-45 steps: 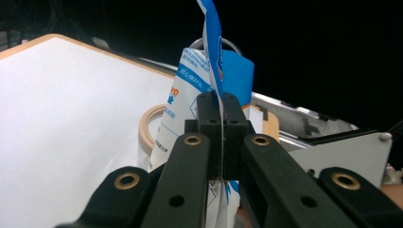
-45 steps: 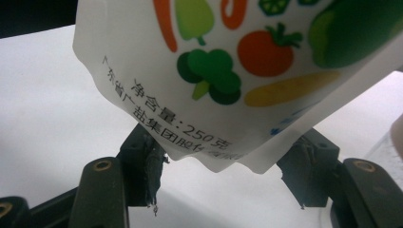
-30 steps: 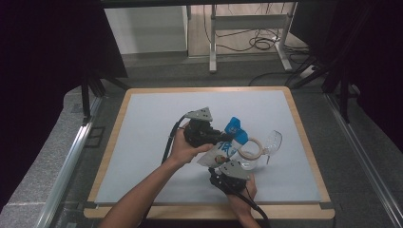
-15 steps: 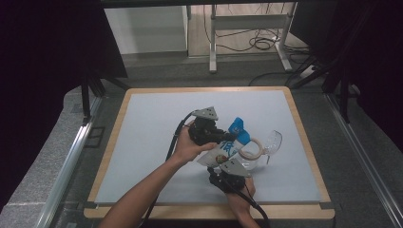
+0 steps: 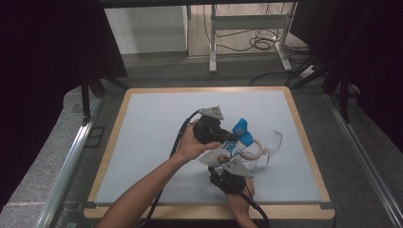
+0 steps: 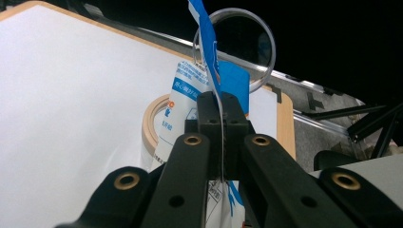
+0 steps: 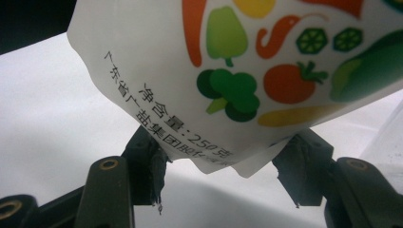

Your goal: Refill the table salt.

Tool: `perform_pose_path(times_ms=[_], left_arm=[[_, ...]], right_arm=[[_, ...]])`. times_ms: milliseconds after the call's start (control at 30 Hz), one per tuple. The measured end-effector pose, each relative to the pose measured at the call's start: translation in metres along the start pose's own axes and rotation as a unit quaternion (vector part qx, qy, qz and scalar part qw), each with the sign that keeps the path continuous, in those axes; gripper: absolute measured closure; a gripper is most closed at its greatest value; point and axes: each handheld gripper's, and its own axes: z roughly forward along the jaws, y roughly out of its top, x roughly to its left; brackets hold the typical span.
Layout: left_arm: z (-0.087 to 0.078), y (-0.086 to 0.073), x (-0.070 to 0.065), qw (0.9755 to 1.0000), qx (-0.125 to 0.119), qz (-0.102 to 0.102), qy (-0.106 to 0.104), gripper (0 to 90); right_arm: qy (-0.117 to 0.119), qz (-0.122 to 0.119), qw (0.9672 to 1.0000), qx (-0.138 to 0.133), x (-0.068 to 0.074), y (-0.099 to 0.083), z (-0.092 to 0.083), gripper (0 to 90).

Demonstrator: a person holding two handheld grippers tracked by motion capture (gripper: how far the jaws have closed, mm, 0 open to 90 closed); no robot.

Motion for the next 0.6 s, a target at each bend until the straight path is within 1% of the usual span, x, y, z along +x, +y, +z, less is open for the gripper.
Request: perform_pose_path(times_ms=[233, 300, 433, 467, 600], left_arm=[[0.004, 0.0023, 0.0018, 1.0, 0.005, -0.001, 0.0, 90.0], [0.0052, 0.0036, 0.0027, 0.9999, 0.011, 0.001, 0.0, 90.0], [0.0066, 0.0062, 0.0042, 0.9998, 0.021, 0.002, 0.002, 90.0], [0.0073, 0.0064, 0.0047, 0.9998, 0.021, -0.001, 0.003, 90.0], [0.0077, 0.0066, 0.008, 0.9997, 0.024, -0.003, 0.002, 90.0]], right_arm=[[-0.008, -0.005, 1.0, -0.001, -0.0008, -0.0004, -0.0004, 41.8], [-0.01, -0.005, 0.9999, 0.0, -0.0006, -0.0005, -0.0007, 41.9], [-0.01, -0.004, 0.9999, -0.001, -0.0004, -0.0005, -0.0007, 42.3], [-0.009, -0.004, 0.9999, -0.001, -0.0002, -0.0005, -0.0007, 42.3], [-0.008, -0.001, 1.0, -0.002, 0.0003, -0.0007, -0.0007, 42.5]])
